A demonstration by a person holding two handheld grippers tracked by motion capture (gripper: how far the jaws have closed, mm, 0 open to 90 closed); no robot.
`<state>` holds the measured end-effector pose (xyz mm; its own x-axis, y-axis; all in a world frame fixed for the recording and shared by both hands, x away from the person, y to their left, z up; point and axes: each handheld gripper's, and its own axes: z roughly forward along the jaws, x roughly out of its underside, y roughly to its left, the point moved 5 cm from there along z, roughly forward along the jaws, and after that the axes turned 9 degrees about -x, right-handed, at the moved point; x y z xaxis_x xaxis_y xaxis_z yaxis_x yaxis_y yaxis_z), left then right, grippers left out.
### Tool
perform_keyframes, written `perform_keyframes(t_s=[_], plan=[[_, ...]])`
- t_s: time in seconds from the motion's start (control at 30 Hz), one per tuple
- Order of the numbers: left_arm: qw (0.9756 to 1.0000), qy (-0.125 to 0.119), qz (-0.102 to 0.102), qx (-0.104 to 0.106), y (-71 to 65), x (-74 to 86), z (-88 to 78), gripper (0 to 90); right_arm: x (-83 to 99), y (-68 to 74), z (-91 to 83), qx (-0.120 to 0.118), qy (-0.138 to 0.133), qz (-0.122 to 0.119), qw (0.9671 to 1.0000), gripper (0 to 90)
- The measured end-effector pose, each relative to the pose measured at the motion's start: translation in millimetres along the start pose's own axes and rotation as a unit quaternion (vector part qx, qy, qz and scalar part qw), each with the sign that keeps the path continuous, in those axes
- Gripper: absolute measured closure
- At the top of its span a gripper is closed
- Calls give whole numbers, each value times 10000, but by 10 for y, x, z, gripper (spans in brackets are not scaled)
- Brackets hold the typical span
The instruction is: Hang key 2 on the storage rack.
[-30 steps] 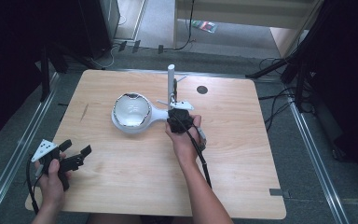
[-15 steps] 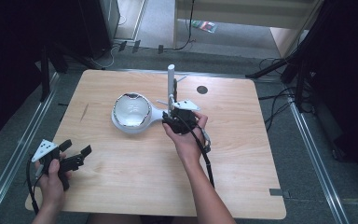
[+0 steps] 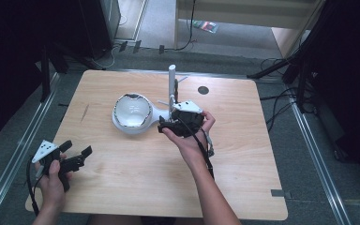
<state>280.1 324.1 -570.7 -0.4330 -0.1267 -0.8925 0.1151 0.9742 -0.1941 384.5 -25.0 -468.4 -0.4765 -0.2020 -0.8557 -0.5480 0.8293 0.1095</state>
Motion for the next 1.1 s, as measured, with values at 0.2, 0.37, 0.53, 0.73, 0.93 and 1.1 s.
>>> perform_keyframes(t_s=[0.2,0.37,0.53,0.73,0.93,1.1], plan=[[10000,17,22,-14,-1,1,-1,69,-19,42,-71,-259,-51,62,9996,0],[10000,12,24,-16,1,0,0,69,-21,90,-102,-252,-46,3,9997,0],[10000,33,53,-18,1,1,3,69,-5,121,-128,-285,-113,25,9995,0],[10000,10,49,-19,-2,1,1,69,16,106,-171,-267,-163,45,9995,0],[10000,5,41,-11,-4,1,1,69,82,50,-233,-218,-175,71,9996,0],[10000,-7,24,-24,-10,0,3,69,141,-19,-309,-168,-182,58,9997,0]])
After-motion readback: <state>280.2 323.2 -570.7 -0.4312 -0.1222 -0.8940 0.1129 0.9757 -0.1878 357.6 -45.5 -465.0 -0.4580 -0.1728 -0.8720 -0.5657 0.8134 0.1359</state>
